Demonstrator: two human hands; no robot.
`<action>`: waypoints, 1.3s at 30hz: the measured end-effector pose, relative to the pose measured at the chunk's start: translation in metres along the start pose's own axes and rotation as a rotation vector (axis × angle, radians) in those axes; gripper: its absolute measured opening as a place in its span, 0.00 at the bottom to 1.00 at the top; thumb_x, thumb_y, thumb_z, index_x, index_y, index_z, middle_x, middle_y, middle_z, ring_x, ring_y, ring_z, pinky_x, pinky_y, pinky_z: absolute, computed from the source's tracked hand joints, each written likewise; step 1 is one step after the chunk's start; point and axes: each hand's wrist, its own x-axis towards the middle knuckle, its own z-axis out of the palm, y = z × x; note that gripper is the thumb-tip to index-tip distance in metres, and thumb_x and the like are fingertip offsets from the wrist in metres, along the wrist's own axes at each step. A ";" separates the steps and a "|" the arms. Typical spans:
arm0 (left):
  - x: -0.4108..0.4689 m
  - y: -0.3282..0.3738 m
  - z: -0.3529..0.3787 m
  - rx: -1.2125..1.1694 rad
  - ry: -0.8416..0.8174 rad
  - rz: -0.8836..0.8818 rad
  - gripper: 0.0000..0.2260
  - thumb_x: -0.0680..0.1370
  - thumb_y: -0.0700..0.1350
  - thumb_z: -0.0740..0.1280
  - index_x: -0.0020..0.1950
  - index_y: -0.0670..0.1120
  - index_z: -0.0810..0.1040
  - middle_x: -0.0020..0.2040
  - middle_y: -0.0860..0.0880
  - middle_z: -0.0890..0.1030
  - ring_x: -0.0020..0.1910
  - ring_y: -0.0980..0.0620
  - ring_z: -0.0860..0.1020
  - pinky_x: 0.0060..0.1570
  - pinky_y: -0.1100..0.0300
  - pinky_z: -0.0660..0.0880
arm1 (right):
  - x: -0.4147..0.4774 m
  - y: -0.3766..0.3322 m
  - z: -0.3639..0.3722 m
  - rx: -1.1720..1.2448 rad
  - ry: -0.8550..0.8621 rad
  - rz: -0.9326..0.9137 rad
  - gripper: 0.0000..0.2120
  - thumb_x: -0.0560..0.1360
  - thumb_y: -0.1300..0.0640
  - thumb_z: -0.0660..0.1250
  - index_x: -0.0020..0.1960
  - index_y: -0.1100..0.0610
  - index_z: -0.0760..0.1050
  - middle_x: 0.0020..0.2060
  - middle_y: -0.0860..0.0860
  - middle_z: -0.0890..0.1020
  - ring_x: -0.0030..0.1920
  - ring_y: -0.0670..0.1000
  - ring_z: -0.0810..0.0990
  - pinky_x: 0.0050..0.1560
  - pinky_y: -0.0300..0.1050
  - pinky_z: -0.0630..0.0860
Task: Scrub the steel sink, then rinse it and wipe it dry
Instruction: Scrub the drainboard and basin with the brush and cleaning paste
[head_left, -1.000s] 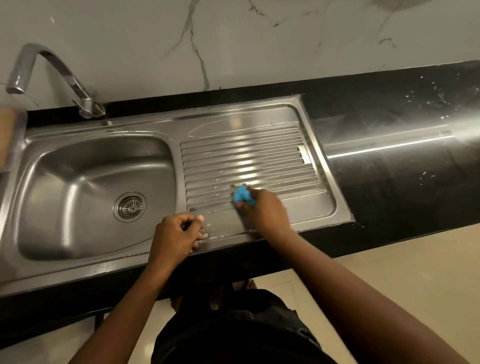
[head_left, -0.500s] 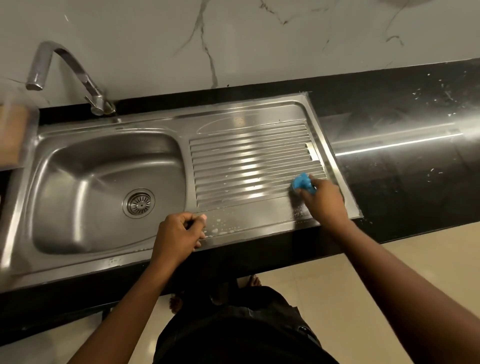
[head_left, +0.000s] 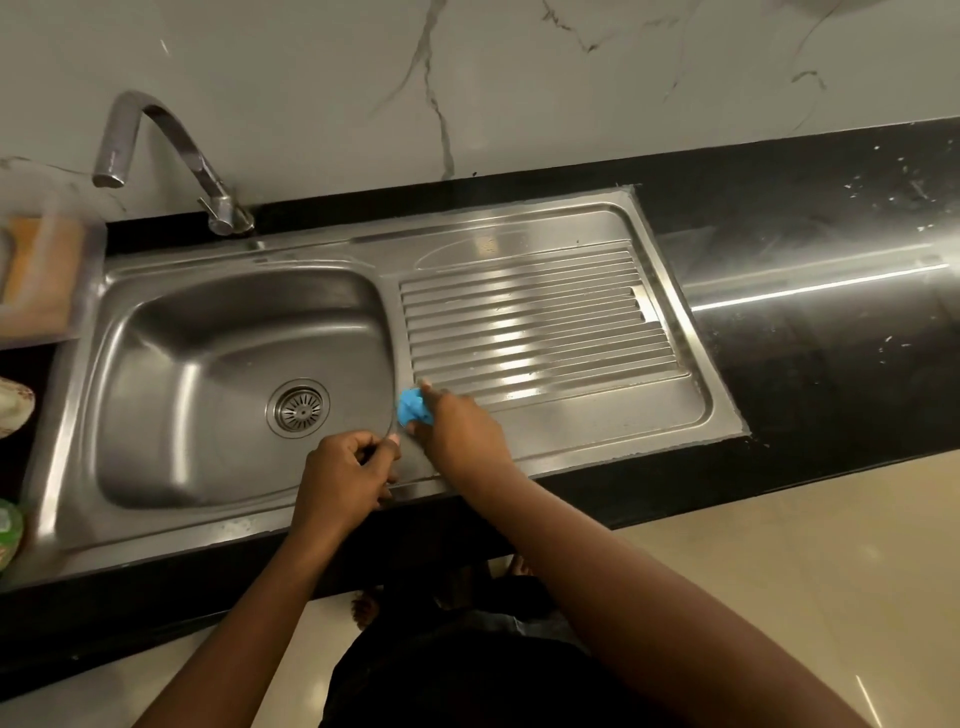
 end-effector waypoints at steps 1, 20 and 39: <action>0.001 0.001 0.001 -0.014 -0.005 -0.003 0.10 0.83 0.50 0.70 0.44 0.49 0.85 0.34 0.50 0.86 0.30 0.53 0.84 0.34 0.55 0.82 | -0.003 0.011 -0.008 -0.002 0.001 0.017 0.25 0.83 0.45 0.65 0.78 0.48 0.67 0.60 0.54 0.82 0.57 0.54 0.82 0.49 0.45 0.73; 0.013 0.031 0.040 0.024 -0.134 0.038 0.11 0.83 0.52 0.69 0.44 0.49 0.85 0.35 0.50 0.87 0.31 0.53 0.84 0.33 0.58 0.80 | -0.023 0.083 -0.054 0.093 0.112 0.198 0.29 0.82 0.41 0.64 0.80 0.47 0.65 0.63 0.56 0.82 0.60 0.57 0.81 0.58 0.52 0.77; 0.017 0.047 0.057 -0.027 -0.131 0.065 0.12 0.83 0.52 0.71 0.43 0.48 0.86 0.35 0.50 0.86 0.31 0.53 0.85 0.36 0.56 0.82 | -0.033 0.193 -0.126 0.224 0.293 0.392 0.25 0.81 0.47 0.67 0.76 0.51 0.70 0.58 0.52 0.83 0.49 0.46 0.82 0.51 0.46 0.82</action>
